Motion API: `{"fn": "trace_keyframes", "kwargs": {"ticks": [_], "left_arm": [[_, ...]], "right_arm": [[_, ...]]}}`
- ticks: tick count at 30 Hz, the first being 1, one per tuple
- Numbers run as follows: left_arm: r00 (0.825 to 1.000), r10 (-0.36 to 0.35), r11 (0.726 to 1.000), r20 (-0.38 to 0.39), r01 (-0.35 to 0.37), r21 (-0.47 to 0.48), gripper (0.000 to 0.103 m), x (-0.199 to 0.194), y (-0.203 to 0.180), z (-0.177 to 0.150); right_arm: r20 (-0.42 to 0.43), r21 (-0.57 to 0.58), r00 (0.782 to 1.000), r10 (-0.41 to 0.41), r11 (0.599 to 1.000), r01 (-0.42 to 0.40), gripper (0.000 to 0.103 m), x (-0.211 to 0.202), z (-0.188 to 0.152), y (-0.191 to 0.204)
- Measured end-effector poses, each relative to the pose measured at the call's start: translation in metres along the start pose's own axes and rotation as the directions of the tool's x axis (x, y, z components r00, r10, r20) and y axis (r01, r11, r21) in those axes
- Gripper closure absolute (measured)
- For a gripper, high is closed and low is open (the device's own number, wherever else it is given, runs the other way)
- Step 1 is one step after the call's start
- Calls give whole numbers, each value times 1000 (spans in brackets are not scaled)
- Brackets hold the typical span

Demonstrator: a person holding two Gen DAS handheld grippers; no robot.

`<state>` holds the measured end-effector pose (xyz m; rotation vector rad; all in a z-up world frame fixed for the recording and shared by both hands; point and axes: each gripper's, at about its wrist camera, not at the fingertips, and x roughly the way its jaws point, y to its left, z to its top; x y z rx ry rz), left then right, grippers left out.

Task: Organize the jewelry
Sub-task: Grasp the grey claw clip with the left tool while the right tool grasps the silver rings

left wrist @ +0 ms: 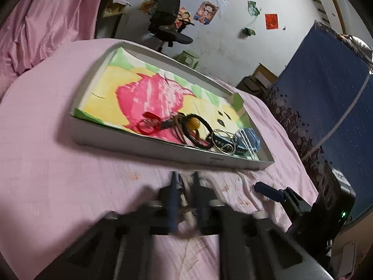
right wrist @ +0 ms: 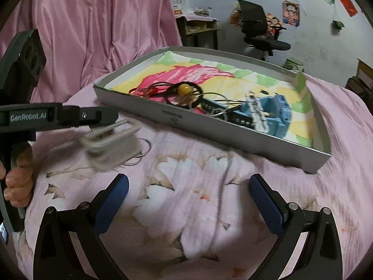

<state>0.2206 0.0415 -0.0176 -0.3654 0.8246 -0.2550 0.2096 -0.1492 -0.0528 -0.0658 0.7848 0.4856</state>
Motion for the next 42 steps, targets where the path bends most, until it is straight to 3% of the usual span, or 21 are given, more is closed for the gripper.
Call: {"fn": "trace_keyframes", "kwargs": {"ticks": [4, 12, 25, 31, 33, 35, 42], "left_arm": [[1000, -1, 1000, 2, 1, -18, 97, -3, 8, -1], [999, 25, 1000, 20, -25, 16, 98, -12, 7, -2], [993, 79, 995, 85, -73, -67, 98, -24, 28, 2], [993, 79, 995, 84, -73, -67, 98, -23, 28, 3], [993, 78, 995, 84, -73, -66, 98, -23, 27, 2], [993, 76, 996, 88, -71, -61, 98, -24, 26, 2], [990, 79, 997, 113, -78, -18, 98, -31, 15, 4]], "right_arm": [[-14, -36, 1000, 7, 999, -7, 5, 5, 2, 9], [-14, -44, 998, 59, 997, -60, 23, 9, 7, 14], [-33, -79, 990, 136, 987, -139, 41, 24, 20, 25], [-51, -104, 984, 168, 980, -173, 56, 31, 24, 32], [-49, -100, 983, 176, 978, -180, 69, 31, 24, 31], [-45, -95, 983, 178, 979, -182, 74, 30, 24, 30], [14, -93, 985, 169, 982, -167, 76, 18, 20, 27]]}}
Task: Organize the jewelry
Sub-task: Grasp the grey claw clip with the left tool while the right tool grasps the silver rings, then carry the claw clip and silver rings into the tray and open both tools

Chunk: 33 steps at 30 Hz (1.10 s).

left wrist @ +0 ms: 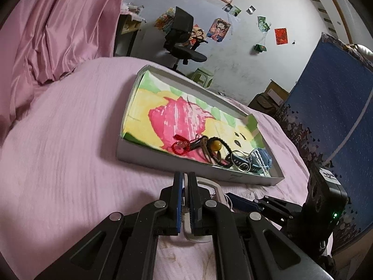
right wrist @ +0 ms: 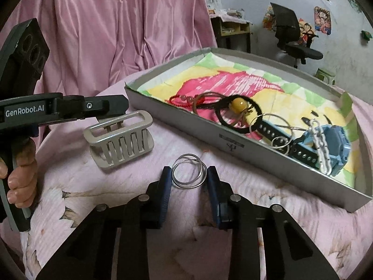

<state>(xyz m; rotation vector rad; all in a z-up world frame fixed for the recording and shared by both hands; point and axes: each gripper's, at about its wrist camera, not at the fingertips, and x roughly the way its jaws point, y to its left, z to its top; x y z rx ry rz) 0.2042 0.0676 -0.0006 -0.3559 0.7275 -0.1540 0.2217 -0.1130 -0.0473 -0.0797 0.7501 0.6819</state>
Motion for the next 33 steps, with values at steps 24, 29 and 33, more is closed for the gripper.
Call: {"fn": "trace_keyframes", "kwargs": {"ticks": [24, 29, 33], "left_arm": [[987, 31, 1000, 157, -30, -8, 98, 14, -37, 49], [988, 62, 998, 139, -61, -11, 98, 32, -34, 48], [990, 75, 997, 117, -72, -29, 98, 41, -29, 44]], "right_arm": [[285, 152, 947, -148, 982, 107, 76, -33, 34, -53], [269, 166, 949, -167, 978, 125, 76, -22, 38, -58], [241, 172, 955, -174, 976, 135, 76, -14, 37, -59]]}}
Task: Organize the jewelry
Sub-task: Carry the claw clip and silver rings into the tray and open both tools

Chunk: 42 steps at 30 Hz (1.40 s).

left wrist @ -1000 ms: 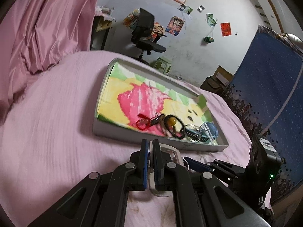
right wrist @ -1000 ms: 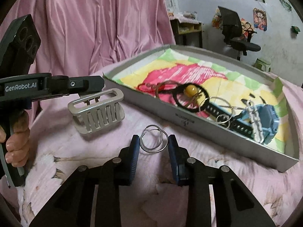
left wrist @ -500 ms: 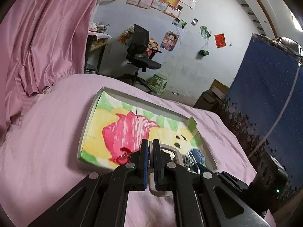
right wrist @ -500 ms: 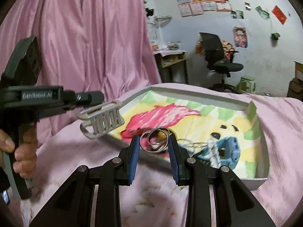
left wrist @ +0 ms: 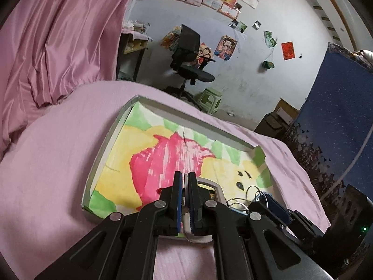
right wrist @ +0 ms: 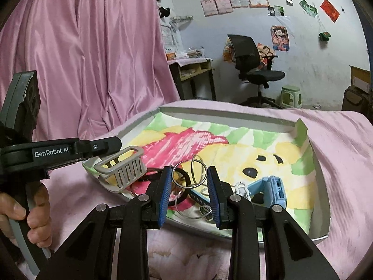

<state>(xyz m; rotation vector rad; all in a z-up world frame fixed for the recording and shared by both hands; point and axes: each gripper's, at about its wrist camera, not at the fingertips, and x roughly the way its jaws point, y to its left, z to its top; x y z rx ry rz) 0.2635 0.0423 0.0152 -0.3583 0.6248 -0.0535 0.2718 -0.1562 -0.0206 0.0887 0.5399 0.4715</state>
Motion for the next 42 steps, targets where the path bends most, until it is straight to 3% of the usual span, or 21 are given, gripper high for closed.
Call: {"fn": "trace_keyframes", "kwargs": {"ticks": [8, 29, 36, 39, 40, 42], "left_arm": [[1000, -4, 998, -28, 3, -56, 98, 8, 11, -4], [999, -4, 996, -50, -1, -90, 96, 16, 18, -7], [998, -20, 992, -55, 13, -125, 77, 15, 25, -10], [999, -29, 991, -43, 23, -130, 65, 11, 26, -11], [999, -28, 991, -39, 23, -131, 56, 10, 25, -12], [999, -35, 991, -26, 31, -130, 51, 7, 25, -11]], "right_arm": [[-36, 11, 999, -13, 1000, 13, 76, 7, -5, -1], [-83, 12, 996, -23, 1000, 24, 76, 14, -11, -1], [-81, 13, 996, -25, 1000, 26, 71, 14, -11, 0], [-74, 14, 997, -28, 999, 29, 65, 14, -12, 0], [-70, 15, 997, -28, 999, 29, 65, 13, -12, -1], [-60, 18, 998, -33, 999, 34, 63, 10, -12, -1]]}}
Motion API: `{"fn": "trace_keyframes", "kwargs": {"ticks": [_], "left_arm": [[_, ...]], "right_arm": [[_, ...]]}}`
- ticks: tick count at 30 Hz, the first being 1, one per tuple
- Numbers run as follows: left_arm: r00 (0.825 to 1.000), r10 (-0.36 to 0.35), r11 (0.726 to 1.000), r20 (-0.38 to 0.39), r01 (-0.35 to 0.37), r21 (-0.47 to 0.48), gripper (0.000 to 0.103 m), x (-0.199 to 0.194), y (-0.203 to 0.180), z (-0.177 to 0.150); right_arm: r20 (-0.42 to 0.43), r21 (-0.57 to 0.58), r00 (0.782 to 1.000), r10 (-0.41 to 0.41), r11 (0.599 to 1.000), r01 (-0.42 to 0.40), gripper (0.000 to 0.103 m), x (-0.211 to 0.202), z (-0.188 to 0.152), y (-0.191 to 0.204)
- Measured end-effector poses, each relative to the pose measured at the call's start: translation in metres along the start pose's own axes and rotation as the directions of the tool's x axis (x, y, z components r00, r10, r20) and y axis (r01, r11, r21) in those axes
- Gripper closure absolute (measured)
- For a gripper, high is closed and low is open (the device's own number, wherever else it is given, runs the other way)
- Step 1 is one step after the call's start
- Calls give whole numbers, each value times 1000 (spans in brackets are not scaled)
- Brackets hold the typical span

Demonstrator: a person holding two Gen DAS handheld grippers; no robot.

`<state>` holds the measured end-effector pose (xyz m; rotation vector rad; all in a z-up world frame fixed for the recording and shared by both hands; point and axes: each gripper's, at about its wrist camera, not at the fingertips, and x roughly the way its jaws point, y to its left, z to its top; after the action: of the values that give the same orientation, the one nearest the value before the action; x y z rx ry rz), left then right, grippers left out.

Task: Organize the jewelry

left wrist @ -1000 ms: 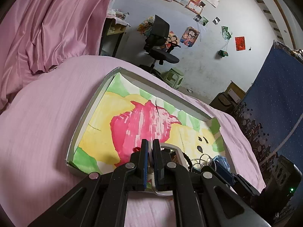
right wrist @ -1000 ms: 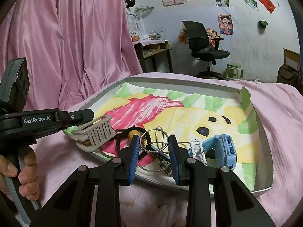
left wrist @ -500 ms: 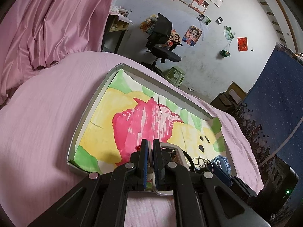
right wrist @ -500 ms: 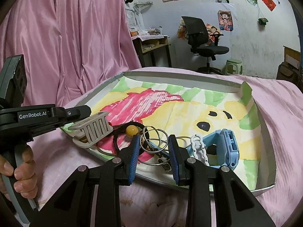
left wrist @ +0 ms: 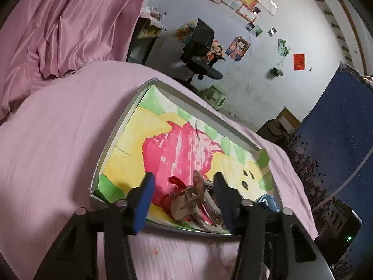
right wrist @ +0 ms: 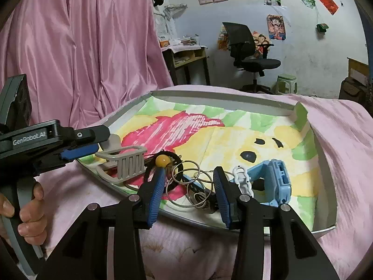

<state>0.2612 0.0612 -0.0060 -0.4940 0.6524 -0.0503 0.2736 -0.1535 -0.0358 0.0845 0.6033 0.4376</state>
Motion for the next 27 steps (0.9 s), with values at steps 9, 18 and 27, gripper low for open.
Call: {"fn": "trace_keyframes", "kwargs": {"ticks": [9, 18, 27], "left_arm": [[999, 2, 1000, 42, -3, 30, 32, -16, -3, -4], [995, 41, 996, 88, -47, 73, 11, -39, -6, -12], [987, 81, 991, 141, -95, 97, 4, -66, -6, -24]], "right_arm": [[106, 13, 993, -43, 999, 42, 43, -27, 1, -1], [208, 42, 974, -90, 996, 83, 29, -64, 1, -4], [258, 65, 960, -111, 993, 97, 12, -95, -4, -3]]}}
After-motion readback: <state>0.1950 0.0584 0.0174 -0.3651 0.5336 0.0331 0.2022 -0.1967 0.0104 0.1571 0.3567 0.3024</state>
